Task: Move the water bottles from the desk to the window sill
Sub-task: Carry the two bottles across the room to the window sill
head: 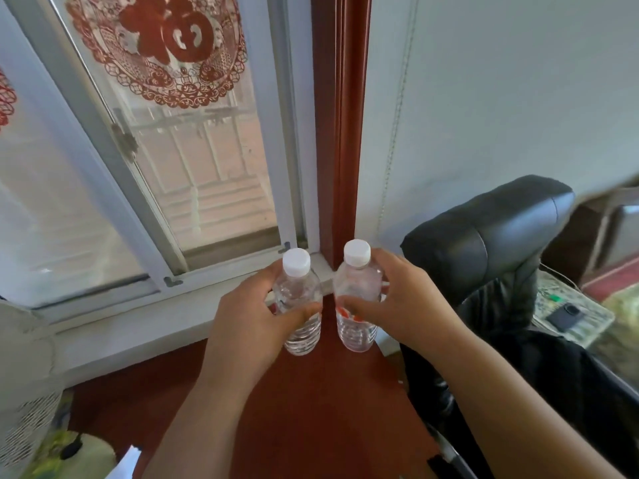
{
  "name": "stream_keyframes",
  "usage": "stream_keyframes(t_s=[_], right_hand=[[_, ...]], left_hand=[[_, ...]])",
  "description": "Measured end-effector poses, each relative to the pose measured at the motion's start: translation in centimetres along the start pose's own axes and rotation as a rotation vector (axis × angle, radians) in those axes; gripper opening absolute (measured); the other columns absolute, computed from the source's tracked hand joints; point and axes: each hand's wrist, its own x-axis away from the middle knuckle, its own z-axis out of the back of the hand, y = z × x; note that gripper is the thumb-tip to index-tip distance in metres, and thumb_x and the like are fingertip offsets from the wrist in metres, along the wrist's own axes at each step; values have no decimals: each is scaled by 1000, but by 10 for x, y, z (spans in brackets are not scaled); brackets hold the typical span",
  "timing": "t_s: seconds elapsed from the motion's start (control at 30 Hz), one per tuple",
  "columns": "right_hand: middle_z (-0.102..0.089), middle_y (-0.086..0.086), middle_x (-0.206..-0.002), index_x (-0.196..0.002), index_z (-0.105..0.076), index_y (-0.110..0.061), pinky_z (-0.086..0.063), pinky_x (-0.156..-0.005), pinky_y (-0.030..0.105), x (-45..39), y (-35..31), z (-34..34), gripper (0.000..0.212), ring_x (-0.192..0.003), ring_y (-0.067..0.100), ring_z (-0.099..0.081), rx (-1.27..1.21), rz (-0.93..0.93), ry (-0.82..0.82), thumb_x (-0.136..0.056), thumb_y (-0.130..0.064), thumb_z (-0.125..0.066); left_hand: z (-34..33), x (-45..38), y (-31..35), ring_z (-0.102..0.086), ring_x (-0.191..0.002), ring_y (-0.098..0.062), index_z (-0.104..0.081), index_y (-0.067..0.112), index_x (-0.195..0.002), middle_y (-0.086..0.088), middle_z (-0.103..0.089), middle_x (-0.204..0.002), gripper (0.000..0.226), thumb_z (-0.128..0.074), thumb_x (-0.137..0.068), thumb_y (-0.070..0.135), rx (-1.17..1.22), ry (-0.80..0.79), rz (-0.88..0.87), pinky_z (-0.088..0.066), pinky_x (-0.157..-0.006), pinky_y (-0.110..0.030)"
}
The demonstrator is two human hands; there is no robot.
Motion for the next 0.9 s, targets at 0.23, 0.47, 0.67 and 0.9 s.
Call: stream_keyframes(t_s=[0.23, 0.47, 0.67, 0.9], right_hand=[[-59, -21, -125, -134, -44, -42, -57, -91, 36, 39, 0, 3, 78, -107, 5, -61, 26, -167, 98, -69, -58, -85], [-62, -23, -113, -124, -44, -46, -58, -82, 41, 98, 18, 18, 69, -96, 5, -66, 46, -351, 277, -67, -61, -79], [-63, -22, -117, -125, -46, -45, -57, -84, 43, 169, 42, 52, 69, -100, 8, -65, 66, -522, 431, -66, -63, -78], [-60, -27, -119, -127, -47, -45, -55, -91, 41, 261, 66, 102, 70, -108, 6, -62, 57, -679, 630, -69, -57, -85]], left_hand=[[-8, -4, -10, -51, -108, 7, -56, 46, -139, 29, -57, -116, 76, -88, -70, 48, 45, -87, -115, -35, -81, -11], [-41, 2, 6, -53, -114, -1, -57, 38, -140, 15, -64, -133, 76, -87, -71, 48, 70, -263, -248, -43, -94, -28], [-92, 21, 44, -59, -105, -2, -61, 41, -129, 20, -65, -115, 64, -88, -71, 48, 84, -458, -430, -42, -82, -13], [-153, 70, 110, -66, -104, 4, -63, 43, -130, 23, -71, -111, 66, -90, -70, 45, 206, -700, -544, -58, -91, -31]])
